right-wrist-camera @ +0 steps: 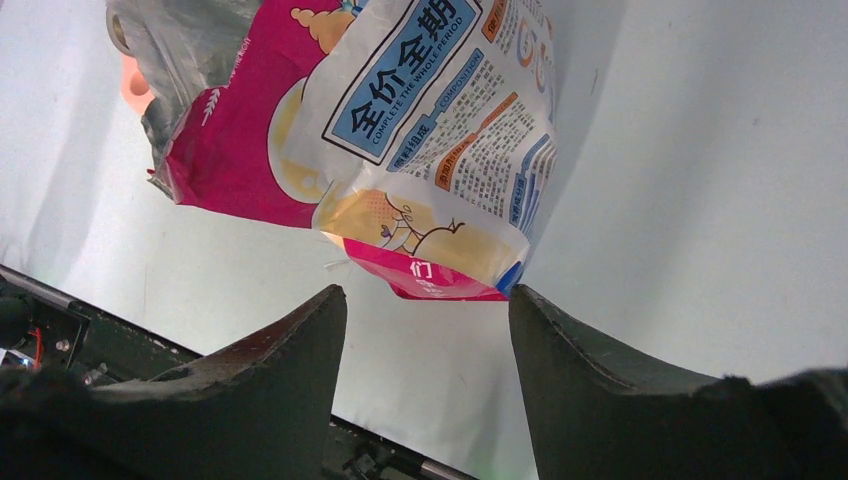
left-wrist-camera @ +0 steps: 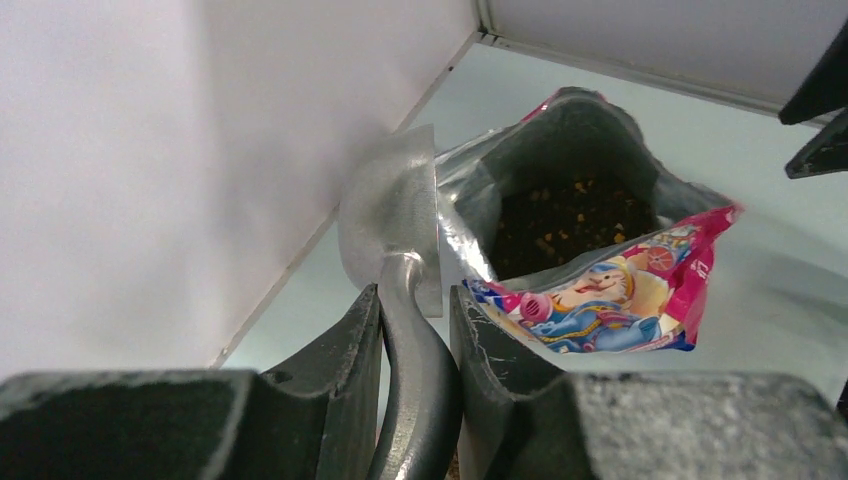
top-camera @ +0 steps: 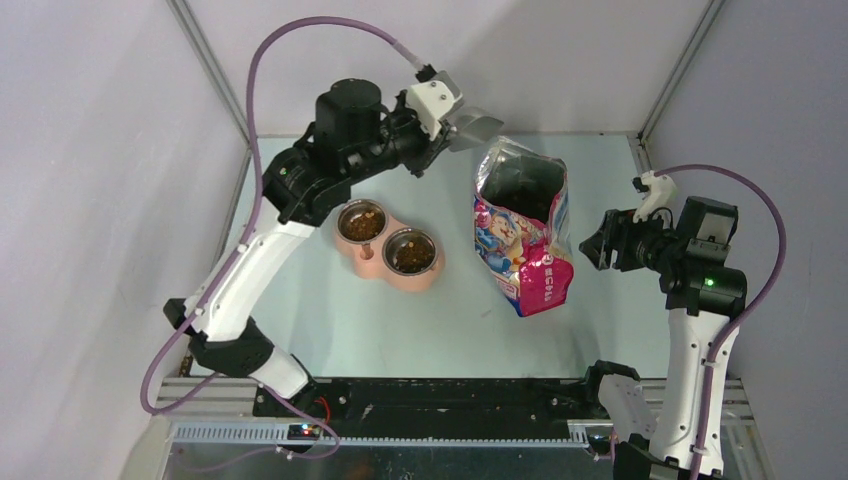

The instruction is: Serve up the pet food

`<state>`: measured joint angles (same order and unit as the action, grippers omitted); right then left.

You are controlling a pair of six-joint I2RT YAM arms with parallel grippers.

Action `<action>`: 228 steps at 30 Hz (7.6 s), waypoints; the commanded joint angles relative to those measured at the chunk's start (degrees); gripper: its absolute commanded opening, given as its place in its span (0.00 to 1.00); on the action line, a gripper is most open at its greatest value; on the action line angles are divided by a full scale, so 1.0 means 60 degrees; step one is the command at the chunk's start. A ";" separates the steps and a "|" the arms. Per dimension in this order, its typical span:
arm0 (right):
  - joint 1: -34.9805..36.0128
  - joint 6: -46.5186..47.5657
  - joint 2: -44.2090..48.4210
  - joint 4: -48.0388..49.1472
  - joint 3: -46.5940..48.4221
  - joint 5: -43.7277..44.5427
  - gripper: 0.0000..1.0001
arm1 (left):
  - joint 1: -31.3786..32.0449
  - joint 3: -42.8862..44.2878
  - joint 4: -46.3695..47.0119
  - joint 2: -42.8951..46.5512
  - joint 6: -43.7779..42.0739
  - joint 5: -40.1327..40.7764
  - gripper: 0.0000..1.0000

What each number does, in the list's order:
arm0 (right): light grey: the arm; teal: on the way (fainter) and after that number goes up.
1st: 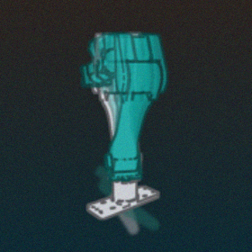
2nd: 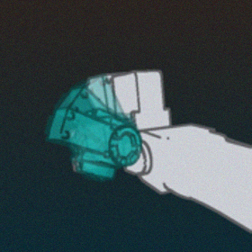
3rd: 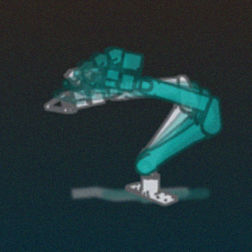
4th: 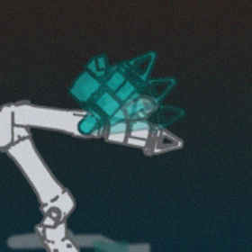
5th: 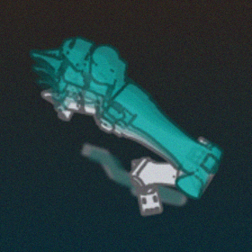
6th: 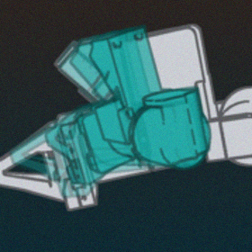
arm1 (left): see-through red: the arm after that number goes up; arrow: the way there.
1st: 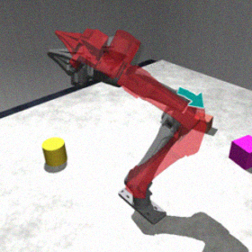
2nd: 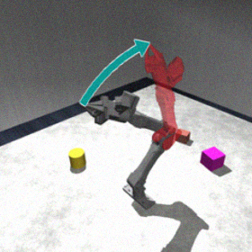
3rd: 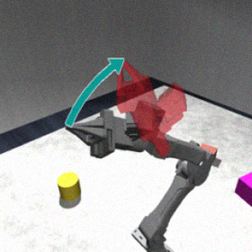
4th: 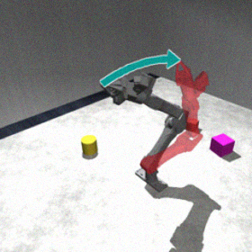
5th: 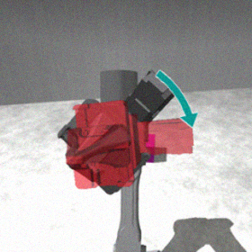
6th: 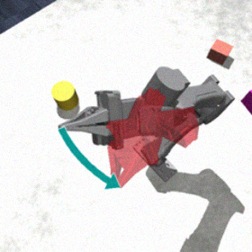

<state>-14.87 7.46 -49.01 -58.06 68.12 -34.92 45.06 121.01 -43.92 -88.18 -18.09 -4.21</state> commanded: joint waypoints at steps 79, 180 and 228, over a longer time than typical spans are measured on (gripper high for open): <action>-0.0462 -0.0236 0.0384 -0.0107 -0.0092 -0.0550 0.64 | 0.0156 0.2272 -0.1606 -0.4594 0.4510 -0.5271 0.00; -0.0678 0.0449 -0.1065 -0.0620 0.0688 0.0448 0.63 | -0.5268 -0.6490 1.2756 -0.1088 1.8072 -0.9918 0.00; -0.0969 -0.0654 -0.0272 -0.0142 0.0069 -0.0604 0.64 | -0.9921 -1.2554 0.4752 0.4015 0.9661 -0.7909 0.00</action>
<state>-20.21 4.45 -50.72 -61.32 68.86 -37.26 -14.06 44.64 -10.59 -65.65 48.49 -57.41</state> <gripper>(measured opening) 0.641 0.299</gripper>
